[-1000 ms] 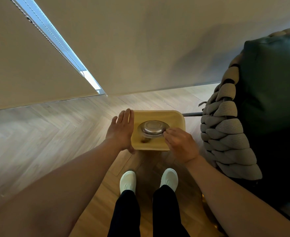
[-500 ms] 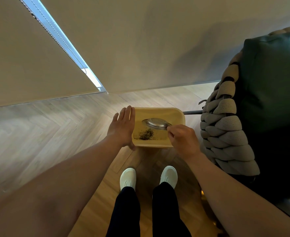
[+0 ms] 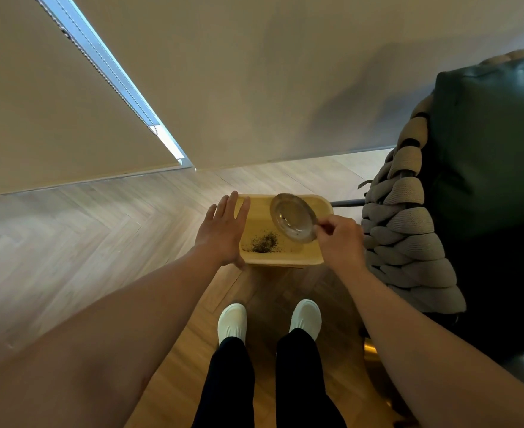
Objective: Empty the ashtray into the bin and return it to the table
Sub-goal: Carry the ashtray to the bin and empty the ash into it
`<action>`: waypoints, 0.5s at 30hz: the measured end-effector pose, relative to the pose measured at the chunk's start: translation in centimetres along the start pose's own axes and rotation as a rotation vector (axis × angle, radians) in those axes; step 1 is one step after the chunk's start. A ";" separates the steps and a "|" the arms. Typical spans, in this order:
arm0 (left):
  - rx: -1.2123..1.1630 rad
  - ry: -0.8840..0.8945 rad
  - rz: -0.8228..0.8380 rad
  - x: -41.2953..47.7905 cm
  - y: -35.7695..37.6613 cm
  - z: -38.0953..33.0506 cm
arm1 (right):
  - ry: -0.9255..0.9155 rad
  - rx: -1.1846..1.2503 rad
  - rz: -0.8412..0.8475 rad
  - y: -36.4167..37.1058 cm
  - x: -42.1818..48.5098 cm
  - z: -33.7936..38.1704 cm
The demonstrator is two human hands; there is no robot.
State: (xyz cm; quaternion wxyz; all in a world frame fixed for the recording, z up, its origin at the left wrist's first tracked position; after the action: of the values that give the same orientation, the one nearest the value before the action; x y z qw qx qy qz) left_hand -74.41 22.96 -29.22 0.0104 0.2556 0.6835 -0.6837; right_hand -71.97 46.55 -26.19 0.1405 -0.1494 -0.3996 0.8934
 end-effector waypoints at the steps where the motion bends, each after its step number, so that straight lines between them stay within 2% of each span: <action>1: -0.005 0.002 -0.007 0.0 -0.1 0.0 | 0.076 0.039 0.020 0.1 0.3 -0.6; 4: -0.038 0.004 -0.040 -0.1 -0.6 0.0 | 0.275 0.203 0.073 0.4 0.7 -1.9; 8: -0.176 -0.002 -0.143 0.1 -1.7 -0.4 | 0.414 0.328 0.141 0.8 0.4 -2.3; 11: -0.309 -0.003 -0.208 0.5 -2.5 -1.0 | 0.463 0.383 0.220 1.6 -0.1 -2.0; 15: -0.469 0.017 -0.208 0.5 -2.4 -1.5 | 0.478 0.441 0.286 2.3 -0.7 -1.3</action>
State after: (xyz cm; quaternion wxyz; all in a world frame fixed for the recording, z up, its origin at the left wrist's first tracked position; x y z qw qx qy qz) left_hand -75.24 24.71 -27.09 -0.0068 0.1802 0.8460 -0.5017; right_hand -71.19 45.66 -28.66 0.1326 -0.3748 -0.1278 0.9086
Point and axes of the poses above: each hand's wrist, its own x-axis towards the middle knuckle, its own y-axis out of the palm, z = x × y, the point moved 8 cm from there along x, towards the middle knuckle, and after that the axes turned 10 degrees about -z, right-handed, at the moved point
